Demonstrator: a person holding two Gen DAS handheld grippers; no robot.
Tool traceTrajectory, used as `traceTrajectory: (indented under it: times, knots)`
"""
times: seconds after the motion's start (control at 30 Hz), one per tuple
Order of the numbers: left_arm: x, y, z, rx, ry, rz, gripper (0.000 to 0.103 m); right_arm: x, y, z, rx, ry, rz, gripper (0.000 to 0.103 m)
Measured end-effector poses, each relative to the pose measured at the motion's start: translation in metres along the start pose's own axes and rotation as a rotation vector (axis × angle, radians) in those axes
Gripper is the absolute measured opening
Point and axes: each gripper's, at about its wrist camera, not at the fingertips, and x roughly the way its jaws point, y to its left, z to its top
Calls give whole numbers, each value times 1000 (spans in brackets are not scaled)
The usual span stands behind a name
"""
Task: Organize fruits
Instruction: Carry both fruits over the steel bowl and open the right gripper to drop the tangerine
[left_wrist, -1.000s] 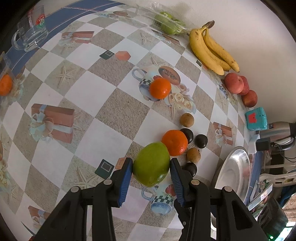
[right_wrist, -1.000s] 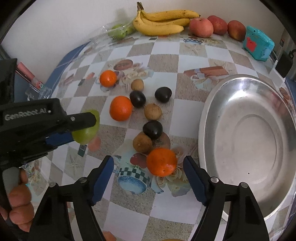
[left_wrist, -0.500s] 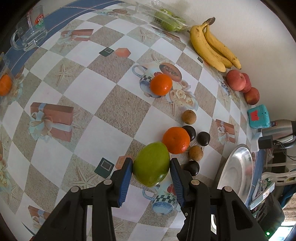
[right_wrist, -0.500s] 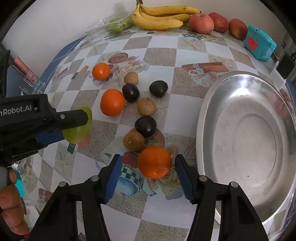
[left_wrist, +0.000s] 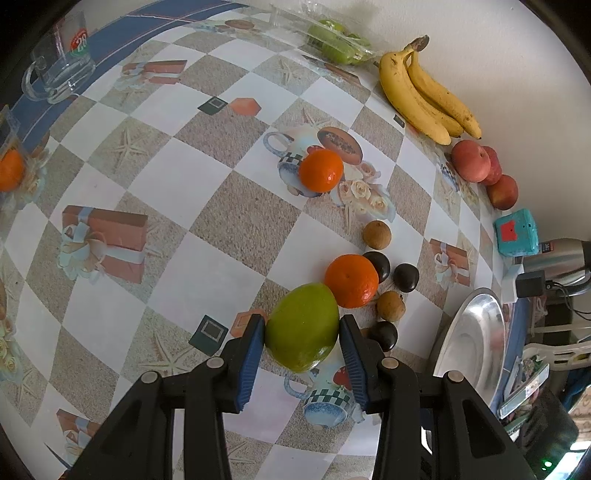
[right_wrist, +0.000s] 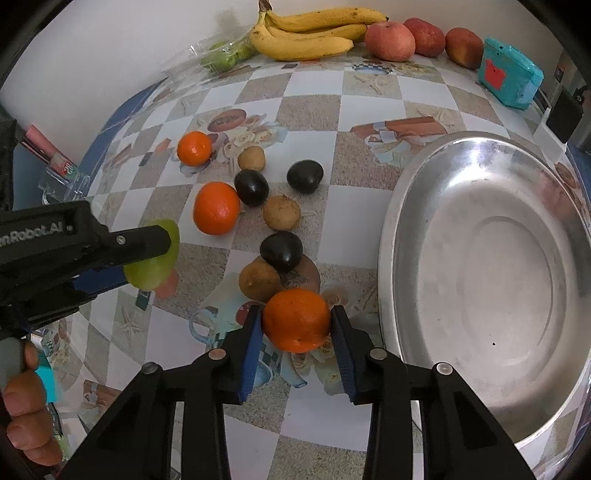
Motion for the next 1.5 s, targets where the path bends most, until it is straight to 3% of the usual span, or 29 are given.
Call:
traceTrajectory:
  times: [0.37, 0.57, 0.97, 1.27, 1.5]
  knots:
    - [-16, -4, 3, 13, -54, -10, 44, -40, -4, 9, 36, -119, 27, 38]
    - [-24, -13, 0, 48, -83, -11, 44, -54, -22, 12, 95, -158, -3, 38]
    - [-17, -76, -32, 270, -88, -4, 44, -75, -115, -1, 390, -175, -182, 38]
    - [-7, -115, -59, 410, -85, -1, 44, -93, -167, -16, 535, -195, -187, 38]
    - [5, -145, -77, 533, -96, 10, 44, -99, -181, -18, 550, -233, -222, 38]
